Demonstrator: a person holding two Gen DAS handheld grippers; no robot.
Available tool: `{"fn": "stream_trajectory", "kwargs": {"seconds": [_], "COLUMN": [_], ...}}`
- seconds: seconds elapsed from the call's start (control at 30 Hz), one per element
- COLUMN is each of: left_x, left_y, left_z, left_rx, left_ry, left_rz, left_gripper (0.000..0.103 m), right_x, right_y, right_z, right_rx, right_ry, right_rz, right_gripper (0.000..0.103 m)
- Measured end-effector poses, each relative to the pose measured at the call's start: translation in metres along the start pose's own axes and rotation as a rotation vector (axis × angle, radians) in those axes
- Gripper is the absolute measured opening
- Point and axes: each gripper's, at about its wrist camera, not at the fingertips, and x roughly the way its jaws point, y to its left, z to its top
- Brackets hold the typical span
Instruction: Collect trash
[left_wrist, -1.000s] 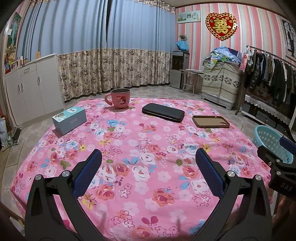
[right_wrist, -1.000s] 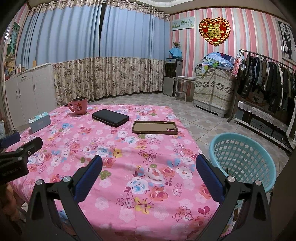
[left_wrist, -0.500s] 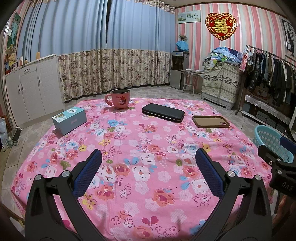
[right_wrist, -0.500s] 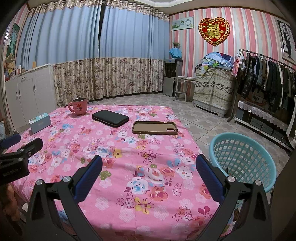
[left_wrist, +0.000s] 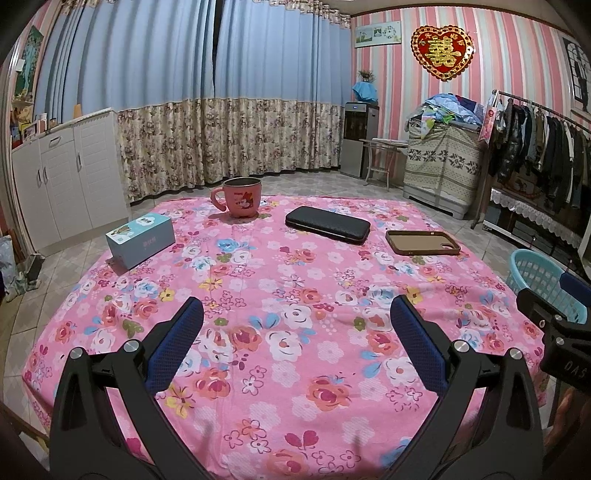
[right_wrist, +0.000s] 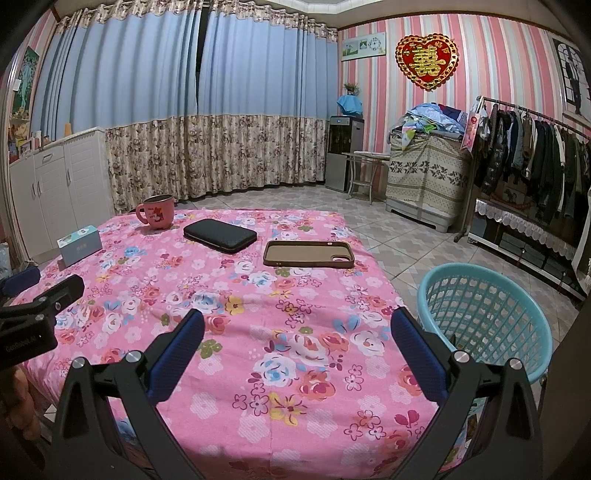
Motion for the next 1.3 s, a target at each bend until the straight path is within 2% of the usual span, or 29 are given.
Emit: {"fn": "stream_trajectory", "kwargs": {"seconds": [1.3], "left_x": [0.0005], "left_y": [0.0009], "left_z": [0.0001], "left_rx": [0.003], "left_ry": [-0.006], "left_rz": [0.003], "left_gripper": [0.098], "right_x": [0.0003], "right_y": [0.0008], "right_z": [0.0000], "right_rx": [0.002], "right_ry": [0.001], "right_rz": [0.000], "right_gripper": [0.099]}}
